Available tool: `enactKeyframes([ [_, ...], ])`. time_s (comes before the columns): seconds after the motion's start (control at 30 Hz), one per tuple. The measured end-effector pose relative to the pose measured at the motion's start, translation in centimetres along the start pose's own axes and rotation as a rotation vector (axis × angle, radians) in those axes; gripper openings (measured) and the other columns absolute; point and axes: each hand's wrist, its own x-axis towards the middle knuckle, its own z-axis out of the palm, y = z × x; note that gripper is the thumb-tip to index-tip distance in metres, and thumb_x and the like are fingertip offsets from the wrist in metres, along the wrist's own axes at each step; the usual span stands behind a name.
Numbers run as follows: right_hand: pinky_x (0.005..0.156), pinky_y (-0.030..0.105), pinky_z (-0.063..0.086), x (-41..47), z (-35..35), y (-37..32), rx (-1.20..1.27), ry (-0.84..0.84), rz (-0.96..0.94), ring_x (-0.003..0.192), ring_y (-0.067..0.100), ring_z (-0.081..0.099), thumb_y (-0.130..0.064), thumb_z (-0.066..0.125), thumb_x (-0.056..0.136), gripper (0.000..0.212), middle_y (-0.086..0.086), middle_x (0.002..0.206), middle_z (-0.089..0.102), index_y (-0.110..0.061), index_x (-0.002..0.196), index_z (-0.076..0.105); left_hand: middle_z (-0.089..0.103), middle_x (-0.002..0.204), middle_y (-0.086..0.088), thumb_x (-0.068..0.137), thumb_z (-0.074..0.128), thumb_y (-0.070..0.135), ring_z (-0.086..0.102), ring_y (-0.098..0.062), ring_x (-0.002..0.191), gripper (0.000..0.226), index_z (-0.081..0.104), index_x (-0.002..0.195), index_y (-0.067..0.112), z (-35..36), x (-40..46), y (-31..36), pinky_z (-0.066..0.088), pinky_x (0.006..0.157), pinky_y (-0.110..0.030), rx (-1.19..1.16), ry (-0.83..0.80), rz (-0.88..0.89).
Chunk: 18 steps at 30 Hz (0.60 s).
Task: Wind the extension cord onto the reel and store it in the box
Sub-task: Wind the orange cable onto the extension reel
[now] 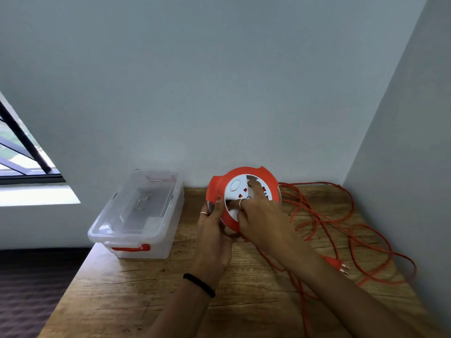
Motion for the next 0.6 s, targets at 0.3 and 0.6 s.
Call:
enactKeyframes([
  [0.3,0.069,0.031,0.051,-0.2,-2.1,3.0,-0.201,-0.018,-0.221,0.110,0.030,0.060,-0.012,0.056,0.087,0.057,0.002,0.152,0.034,-0.041,0.135,0.048,0.070,0.112,-0.012,0.092,0.054,0.031,0.068,-0.034,0.099,0.036,0.057,0.125,0.018,-0.8,-0.1,0.3,0.056,0.075,-0.056,-0.011,0.012,-0.053],
  [0.6,0.099,0.043,0.037,-0.2,-2.3,3.4,-0.363,0.023,-0.381,0.128,0.039,0.041,-0.004,0.054,0.087,0.070,0.022,0.146,0.033,-0.041,0.143,0.034,0.069,0.116,-0.013,0.090,0.055,0.029,0.066,-0.034,0.102,0.037,0.057,0.125,0.017,-0.4,-0.1,0.6,0.053,0.082,-0.058,0.031,-0.041,-0.043],
])
